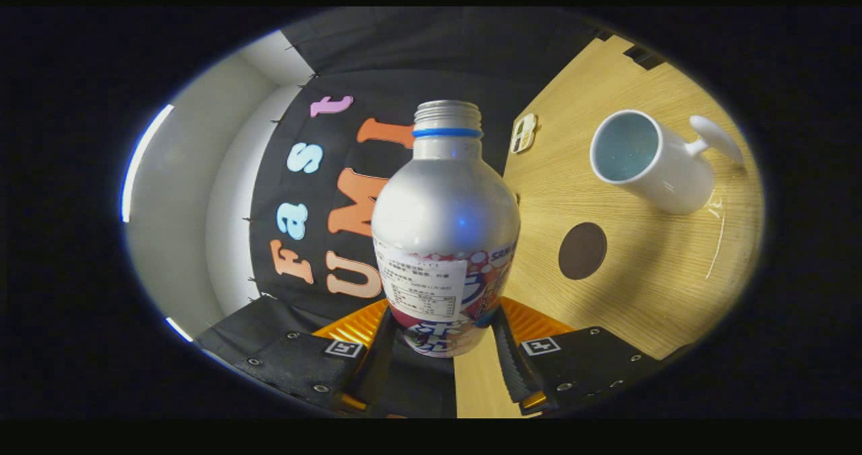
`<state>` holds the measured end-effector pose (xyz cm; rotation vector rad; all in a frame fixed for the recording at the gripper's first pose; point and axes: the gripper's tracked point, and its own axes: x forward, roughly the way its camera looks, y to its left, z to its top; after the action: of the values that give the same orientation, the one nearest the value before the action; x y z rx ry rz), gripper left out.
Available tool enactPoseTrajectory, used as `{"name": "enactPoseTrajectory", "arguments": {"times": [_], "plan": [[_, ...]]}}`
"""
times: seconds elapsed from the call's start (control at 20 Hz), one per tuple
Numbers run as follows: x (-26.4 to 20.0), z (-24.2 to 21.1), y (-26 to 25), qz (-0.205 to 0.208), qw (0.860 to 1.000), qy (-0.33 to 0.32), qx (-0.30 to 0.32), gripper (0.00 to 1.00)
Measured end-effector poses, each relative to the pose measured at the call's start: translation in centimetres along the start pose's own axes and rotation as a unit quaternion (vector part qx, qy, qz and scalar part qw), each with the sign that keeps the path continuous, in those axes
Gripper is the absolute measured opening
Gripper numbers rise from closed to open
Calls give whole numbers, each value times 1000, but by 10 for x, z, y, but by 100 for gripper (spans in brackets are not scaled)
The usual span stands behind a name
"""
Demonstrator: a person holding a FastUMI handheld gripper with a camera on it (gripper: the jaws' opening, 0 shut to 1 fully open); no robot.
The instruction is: Take the bottle from table, then pour the juice into the cup, finally place the bottle on the coaster
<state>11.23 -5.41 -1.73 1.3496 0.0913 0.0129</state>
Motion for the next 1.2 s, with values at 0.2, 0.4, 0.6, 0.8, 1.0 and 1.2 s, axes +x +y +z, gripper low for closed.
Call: {"name": "enactPoseTrajectory", "arguments": {"times": [0.2,0.4,0.6,0.8,1.0,1.2], "plan": [[9,-1,0,-5,999,1,38,70],[5,2,1,-8,998,1,69,70],[6,6,4,-8,995,-2,100,70],[6,15,8,-5,990,-17,142,70],[8,17,13,-9,984,-23,176,70],[9,20,19,-4,979,-27,204,70]]}}
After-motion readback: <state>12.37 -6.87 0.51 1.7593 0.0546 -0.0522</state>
